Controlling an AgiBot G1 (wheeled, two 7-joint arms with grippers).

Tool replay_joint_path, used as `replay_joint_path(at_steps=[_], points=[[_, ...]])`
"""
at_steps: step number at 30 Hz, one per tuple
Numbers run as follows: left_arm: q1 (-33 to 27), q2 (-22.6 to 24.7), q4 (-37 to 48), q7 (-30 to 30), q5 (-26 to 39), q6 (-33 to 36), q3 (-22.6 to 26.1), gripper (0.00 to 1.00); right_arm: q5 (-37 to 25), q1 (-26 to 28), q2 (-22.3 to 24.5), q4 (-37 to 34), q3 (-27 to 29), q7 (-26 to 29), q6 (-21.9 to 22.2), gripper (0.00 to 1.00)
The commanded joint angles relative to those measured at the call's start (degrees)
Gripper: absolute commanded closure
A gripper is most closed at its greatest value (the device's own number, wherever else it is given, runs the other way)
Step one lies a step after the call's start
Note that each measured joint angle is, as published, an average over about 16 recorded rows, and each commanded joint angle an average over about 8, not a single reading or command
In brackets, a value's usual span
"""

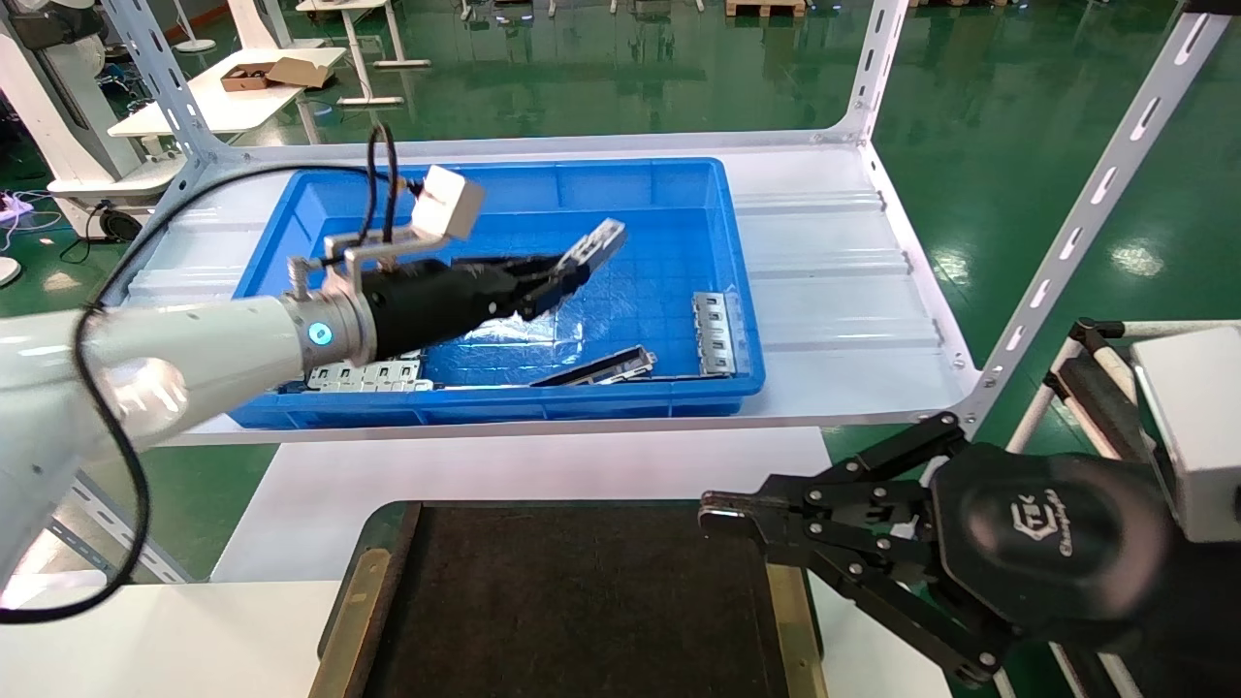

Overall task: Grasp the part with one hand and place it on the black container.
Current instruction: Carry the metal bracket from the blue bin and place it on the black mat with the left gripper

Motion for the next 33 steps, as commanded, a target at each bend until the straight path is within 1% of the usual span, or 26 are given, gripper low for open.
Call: replay_joint_path(at_steps=[1,6,11,16,20,23,26,29,33], points=[[-0.49,-0.70,-0.58,0.52,-0.81,2.10,-0.54,1.00,0.00,0.00,0.00,0.00,0.00,0.00,0.00,1.00],[-0.80,-3.90,-3.15,1.13,-2.79,10.16,-1.68,1.00,0.01,0.00,0.01,0.00,-0.01,-0.01,0.01,1.00],[0.37,-7.74,-7.08,0.27,-4.56,18.95,-2.48,1.00,0.02,0.01,0.01,0.00,-0.03,-0.01,0.01,1.00],[3.84,-11.39,-13.47,-1.98,-6.13,26.83,-2.82,1.00,0.02,0.01,0.01,0.00,-0.04,-0.02,0.02,1.00],[8.59,-13.95,-21.05,-4.67,-7.87,31.43,-2.77,1.00,0.03,0.01,0.02,0.00,-0.04,-0.02,0.02,1.00],[13.26,-15.95,-28.03,-7.10,-9.55,32.90,-2.48,1.00,0.03,0.01,0.02,0.00,-0.05,-0.03,0.02,1.00],[18.51,-18.09,-35.05,-9.83,-10.96,32.34,-2.06,1.00,0.04,0.01,0.02,0.00,-0.06,-0.03,0.02,1.00],[23.81,-20.14,-41.07,-12.76,-11.65,30.41,-1.77,1.00,0.04,0.01,0.03,0.00,-0.06,-0.03,0.03,1.00],[30.65,-22.48,-47.67,-16.58,-11.78,26.21,-1.77,1.00,0.05,0.02,0.03,0.00,-0.07,-0.04,0.03,1.00]])
